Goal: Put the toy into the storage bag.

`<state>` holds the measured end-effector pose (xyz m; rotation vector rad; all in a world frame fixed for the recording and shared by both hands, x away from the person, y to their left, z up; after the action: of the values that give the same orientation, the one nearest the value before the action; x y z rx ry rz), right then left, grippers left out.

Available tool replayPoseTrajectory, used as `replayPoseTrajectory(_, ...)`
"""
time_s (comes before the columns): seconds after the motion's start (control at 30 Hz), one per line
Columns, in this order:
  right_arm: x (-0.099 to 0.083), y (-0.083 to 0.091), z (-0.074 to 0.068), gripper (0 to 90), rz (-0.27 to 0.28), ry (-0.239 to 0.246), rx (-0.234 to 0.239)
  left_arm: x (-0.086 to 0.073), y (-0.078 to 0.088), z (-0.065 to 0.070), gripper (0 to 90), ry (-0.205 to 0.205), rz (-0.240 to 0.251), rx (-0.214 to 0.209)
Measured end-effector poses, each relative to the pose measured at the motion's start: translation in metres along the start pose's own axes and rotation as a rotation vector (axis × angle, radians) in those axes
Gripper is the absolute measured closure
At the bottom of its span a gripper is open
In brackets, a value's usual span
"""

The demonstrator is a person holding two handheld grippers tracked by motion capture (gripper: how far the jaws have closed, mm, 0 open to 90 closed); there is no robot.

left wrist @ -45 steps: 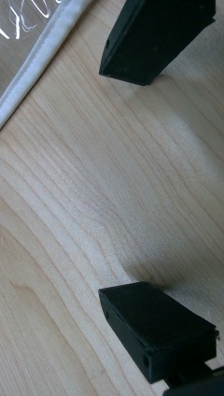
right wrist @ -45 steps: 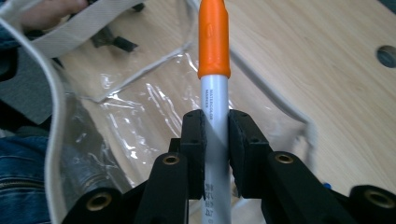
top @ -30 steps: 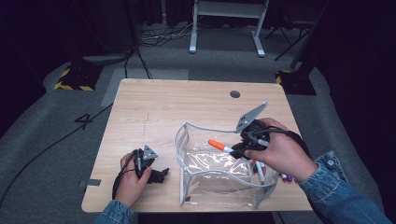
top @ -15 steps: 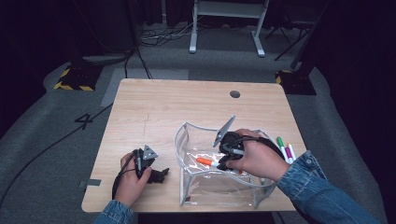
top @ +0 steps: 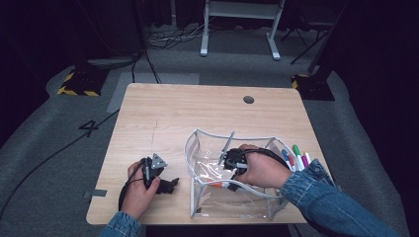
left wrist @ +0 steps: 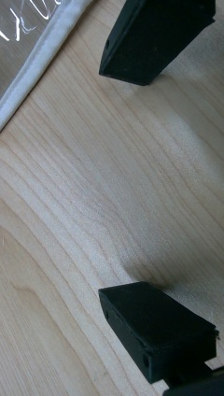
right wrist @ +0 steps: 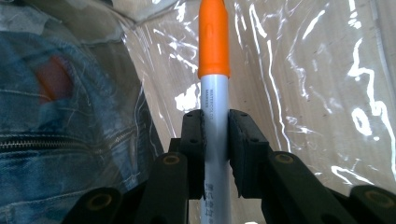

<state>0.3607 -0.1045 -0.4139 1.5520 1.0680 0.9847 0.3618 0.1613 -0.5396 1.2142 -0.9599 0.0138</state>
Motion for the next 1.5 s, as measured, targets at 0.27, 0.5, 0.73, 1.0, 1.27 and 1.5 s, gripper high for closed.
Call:
replayPoseTrajectory(0.27,0.0,-0.013,0.0,76.6,-0.088,0.023,0.039,0.0,0.0,0.0,0.0,0.0,0.0,0.0)
replayPoseTrajectory(0.5,-0.002,-0.023,-0.004,76.7,-0.177,0.044,0.056,0.0,0.0,0.0,0.0,-0.001,0.0,0.0)
replayPoseTrajectory(0.73,-0.004,-0.028,-0.008,76.7,-0.227,0.073,0.071,0.0,0.0,0.0,0.0,-0.001,0.0,0.0)
replayPoseTrajectory(1.0,-0.007,-0.033,-0.013,74.3,-0.259,0.085,0.092,0.0,0.0,0.0,0.0,-0.002,0.0,-0.001)
replayPoseTrajectory(1.27,-0.003,-0.013,-0.008,66.4,-0.102,0.055,-0.002,0.0,0.0,0.0,0.0,-0.001,0.0,0.0)
replayPoseTrajectory(1.5,-0.011,0.044,-0.002,66.6,0.115,-0.022,-0.122,0.0,0.0,0.0,0.1,-0.001,0.0,0.003)
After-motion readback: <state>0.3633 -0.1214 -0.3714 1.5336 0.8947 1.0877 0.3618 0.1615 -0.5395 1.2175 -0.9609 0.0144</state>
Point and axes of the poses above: each handheld gripper's, and its own axes: y roughly backward along the jaws, x roughly out of its top, z roughly to its right, the point moved 3 cm from there along -y, roughly forward along the jaws, and after that the axes turned 3 degrees about -z, right-handed, at the moved point
